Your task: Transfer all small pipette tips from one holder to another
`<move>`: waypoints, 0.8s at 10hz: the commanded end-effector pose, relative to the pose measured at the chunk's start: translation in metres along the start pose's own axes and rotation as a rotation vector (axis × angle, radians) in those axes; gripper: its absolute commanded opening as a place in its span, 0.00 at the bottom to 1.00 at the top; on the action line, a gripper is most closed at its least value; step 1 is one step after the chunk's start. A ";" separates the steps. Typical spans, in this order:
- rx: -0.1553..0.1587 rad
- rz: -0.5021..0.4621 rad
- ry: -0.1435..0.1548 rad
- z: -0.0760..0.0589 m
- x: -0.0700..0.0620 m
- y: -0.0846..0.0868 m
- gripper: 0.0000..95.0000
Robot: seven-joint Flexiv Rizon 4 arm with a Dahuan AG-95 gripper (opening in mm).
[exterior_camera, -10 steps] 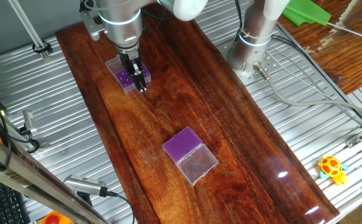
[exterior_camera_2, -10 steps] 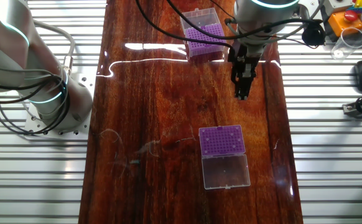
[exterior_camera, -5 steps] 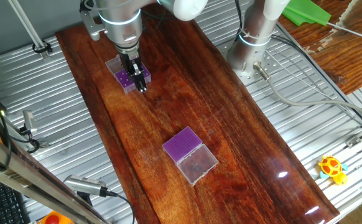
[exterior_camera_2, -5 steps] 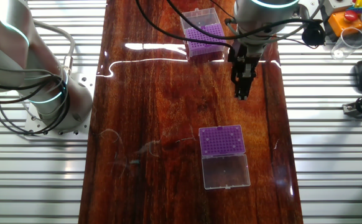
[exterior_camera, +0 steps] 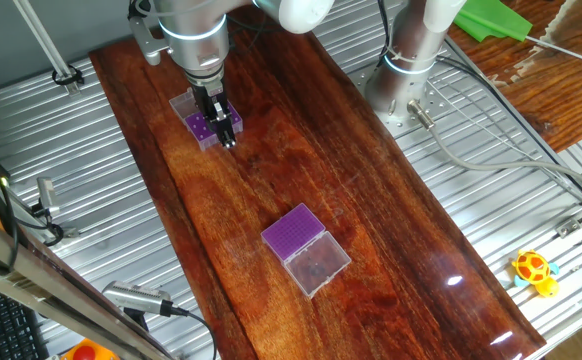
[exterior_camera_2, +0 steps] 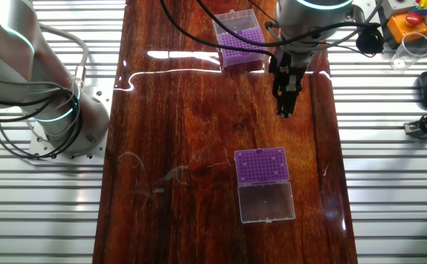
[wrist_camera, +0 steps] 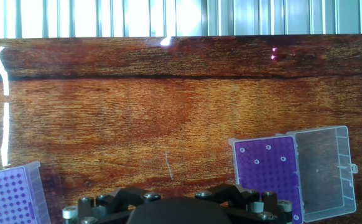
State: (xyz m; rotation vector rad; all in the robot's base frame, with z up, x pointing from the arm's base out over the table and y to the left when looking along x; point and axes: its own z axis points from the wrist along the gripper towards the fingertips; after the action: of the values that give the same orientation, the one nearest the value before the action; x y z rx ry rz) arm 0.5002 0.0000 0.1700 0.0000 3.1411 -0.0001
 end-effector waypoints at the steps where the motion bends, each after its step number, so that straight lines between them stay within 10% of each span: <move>1: -0.027 -0.001 -0.002 0.001 0.002 0.000 0.00; 8: -0.021 -0.002 0.000 0.002 0.003 0.000 0.00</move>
State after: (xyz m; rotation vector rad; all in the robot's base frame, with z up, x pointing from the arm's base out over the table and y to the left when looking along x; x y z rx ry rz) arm 0.4973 0.0003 0.1681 -0.0034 3.1406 0.0321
